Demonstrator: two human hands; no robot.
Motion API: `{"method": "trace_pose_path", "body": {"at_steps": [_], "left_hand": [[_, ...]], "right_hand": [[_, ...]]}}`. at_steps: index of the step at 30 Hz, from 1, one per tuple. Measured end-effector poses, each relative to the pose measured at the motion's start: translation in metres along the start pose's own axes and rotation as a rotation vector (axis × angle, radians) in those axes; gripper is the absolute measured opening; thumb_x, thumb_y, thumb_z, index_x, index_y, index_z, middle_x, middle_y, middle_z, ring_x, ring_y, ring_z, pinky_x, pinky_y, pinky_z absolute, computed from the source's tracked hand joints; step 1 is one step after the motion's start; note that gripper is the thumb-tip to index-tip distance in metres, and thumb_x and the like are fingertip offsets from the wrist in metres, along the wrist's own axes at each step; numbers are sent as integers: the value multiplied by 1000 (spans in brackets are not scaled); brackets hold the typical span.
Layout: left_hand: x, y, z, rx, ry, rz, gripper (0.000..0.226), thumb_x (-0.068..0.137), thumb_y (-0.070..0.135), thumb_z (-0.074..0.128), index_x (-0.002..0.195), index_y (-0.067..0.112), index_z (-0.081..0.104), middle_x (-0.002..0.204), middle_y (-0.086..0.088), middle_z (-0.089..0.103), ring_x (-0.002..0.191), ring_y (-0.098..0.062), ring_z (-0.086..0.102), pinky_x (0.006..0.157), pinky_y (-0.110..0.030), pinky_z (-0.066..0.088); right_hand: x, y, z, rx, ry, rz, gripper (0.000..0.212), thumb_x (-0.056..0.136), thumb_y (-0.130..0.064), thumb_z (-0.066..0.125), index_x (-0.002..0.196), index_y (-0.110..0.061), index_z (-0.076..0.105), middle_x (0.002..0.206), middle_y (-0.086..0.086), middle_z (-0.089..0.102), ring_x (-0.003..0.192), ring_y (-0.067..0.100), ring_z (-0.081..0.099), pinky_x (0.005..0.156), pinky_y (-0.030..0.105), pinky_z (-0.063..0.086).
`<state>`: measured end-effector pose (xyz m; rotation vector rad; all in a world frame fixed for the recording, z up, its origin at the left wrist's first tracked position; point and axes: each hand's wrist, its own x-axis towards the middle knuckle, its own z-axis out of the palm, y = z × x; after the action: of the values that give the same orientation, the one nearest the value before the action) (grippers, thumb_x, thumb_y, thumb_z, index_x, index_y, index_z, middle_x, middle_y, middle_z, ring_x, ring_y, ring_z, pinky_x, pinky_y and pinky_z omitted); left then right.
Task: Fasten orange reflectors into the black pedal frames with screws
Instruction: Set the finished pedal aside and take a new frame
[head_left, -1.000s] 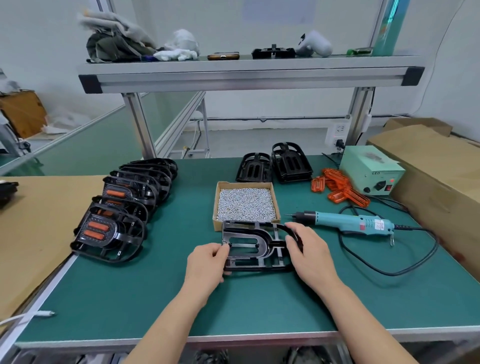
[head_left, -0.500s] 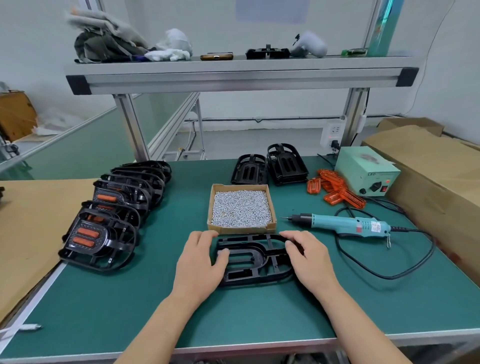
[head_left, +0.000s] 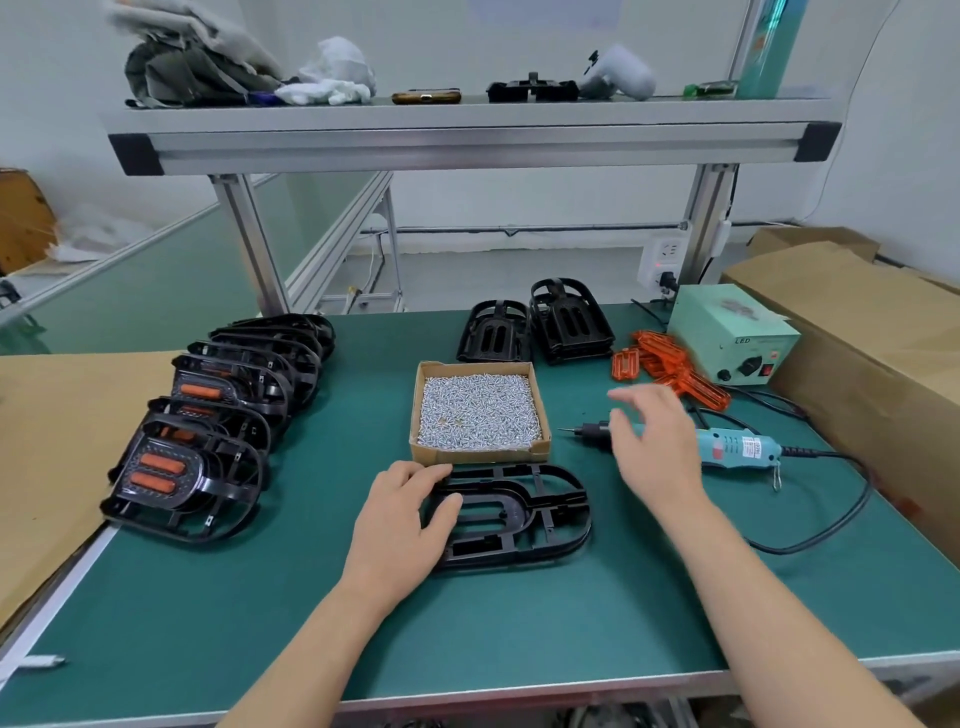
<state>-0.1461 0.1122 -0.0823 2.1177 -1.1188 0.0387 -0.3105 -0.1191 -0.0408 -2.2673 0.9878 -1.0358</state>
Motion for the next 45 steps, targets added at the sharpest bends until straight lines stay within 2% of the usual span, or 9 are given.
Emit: {"method": "trace_pose_path", "body": {"at_steps": [2,5,7,10,22,28,35,41,45], "left_hand": [[0,-1,1,-4,-1,3,37,94,37,61,129,25,64,111,15,51,110,-3,44,92,-18,32],[0,0,1,-14,-3,0,36,94,37,60,129,26,64,111,16,50,110,-3,44,92,-17,32],[0,0,1,-13,-3,-4,36,95,37,60,128,25,64,111,15,50,110,-3,44,91,-17,32],[0,0,1,-18,-2,-13,35,95,37,60,128,25,64,109,16,49,109,-2,43,90,-15,30],[2,-2,3,-22,5,-18,34,95,38,59,127,27,64,108,17,50,110,-1,43,91,-15,31],[1,-3,3,-21,8,-20,34,95,39,59,126,27,64,107,18,49,109,-1,43,90,-16,32],[2,-3,2,-31,5,-15,34,95,39,58,127,27,64,108,16,50,108,-1,43,89,-14,30],[1,-4,3,-46,15,-25,37,95,38,60,129,26,64,106,14,51,109,-5,47,92,-18,34],[0,-4,1,-73,25,-25,39,93,38,62,131,27,63,105,15,51,108,-5,49,95,-21,38]], "right_hand": [[31,17,-7,-152,-21,83,32,95,-12,58,126,-11,65,131,10,57,122,27,51,108,36,38],[73,45,-20,-399,-84,247,42,95,-19,58,136,-9,55,135,19,51,123,39,48,106,48,41],[91,59,-26,-522,-157,363,49,94,-24,60,138,-5,50,134,24,49,123,44,48,103,50,44],[104,72,-30,-553,-250,453,51,91,-23,61,136,-2,47,132,26,50,122,46,50,102,50,47],[105,81,-23,-598,-287,404,37,91,-13,58,127,-9,52,121,22,61,114,41,56,94,47,52],[99,77,-26,-507,-195,280,32,90,-2,57,119,-12,65,110,19,69,102,40,62,82,41,52],[78,43,-28,-236,-107,157,23,92,-13,69,114,-19,70,111,10,71,103,33,60,90,37,47],[39,-7,-20,34,-126,9,19,87,-9,73,103,-20,75,97,-7,71,89,13,60,83,19,38],[13,-36,-10,243,-181,-6,21,84,-6,76,98,-21,76,93,-6,73,84,10,63,82,22,44]]}}
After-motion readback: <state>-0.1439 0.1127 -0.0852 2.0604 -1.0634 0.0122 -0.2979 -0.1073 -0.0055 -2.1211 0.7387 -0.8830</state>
